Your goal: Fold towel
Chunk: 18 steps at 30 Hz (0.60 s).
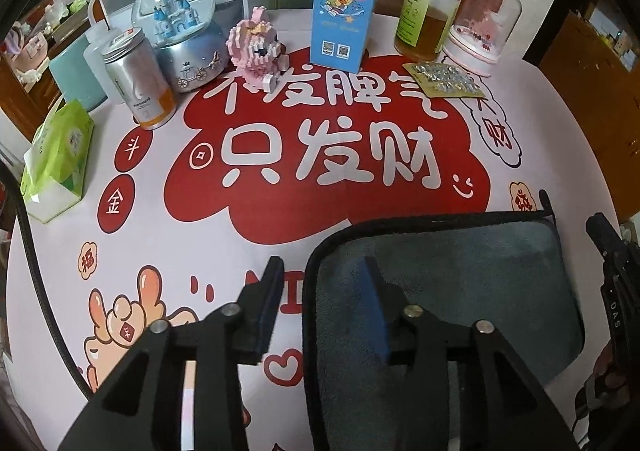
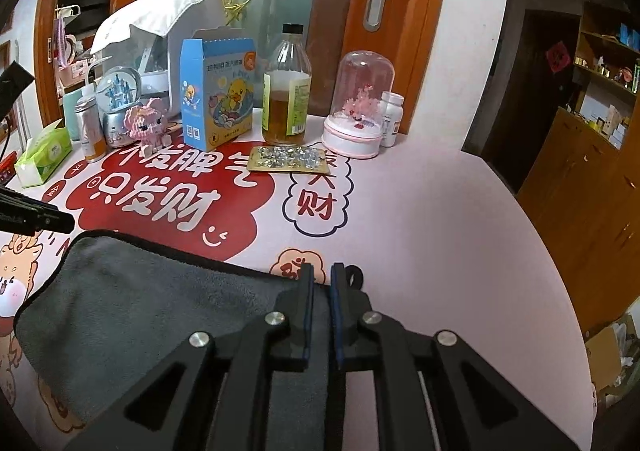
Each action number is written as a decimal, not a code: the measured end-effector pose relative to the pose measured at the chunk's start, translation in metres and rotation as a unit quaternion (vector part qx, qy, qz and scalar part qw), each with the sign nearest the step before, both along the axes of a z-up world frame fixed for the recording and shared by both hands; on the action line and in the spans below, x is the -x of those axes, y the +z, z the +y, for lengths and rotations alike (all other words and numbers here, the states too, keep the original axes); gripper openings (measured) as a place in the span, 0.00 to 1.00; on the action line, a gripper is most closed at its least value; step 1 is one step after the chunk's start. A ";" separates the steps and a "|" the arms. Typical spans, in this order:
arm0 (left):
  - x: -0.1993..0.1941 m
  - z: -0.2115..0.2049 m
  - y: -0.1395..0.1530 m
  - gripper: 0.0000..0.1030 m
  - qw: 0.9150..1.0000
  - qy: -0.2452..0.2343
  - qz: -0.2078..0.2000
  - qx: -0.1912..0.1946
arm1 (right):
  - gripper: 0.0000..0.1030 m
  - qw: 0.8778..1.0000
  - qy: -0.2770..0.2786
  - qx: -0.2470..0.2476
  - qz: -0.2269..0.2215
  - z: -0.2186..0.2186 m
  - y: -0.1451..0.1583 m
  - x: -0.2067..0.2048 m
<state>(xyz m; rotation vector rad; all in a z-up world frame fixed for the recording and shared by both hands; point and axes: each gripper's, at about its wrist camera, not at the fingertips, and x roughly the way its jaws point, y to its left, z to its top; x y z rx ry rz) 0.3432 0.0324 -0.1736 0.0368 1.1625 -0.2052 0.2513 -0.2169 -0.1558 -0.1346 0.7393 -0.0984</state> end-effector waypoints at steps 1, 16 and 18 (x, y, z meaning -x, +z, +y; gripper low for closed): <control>0.001 0.001 0.001 0.46 1.000 0.002 -0.001 0.000 | 0.14 1.000 -0.001 -0.001 0.002 0.000 0.000 0.000; 0.051 0.006 0.035 0.83 1.000 0.009 -0.017 -0.016 | 0.64 0.999 -0.002 -0.037 0.009 0.004 0.023 0.019; 0.060 0.007 0.038 0.87 1.000 0.014 -0.016 -0.015 | 0.67 0.999 0.005 -0.046 0.014 0.007 0.028 0.024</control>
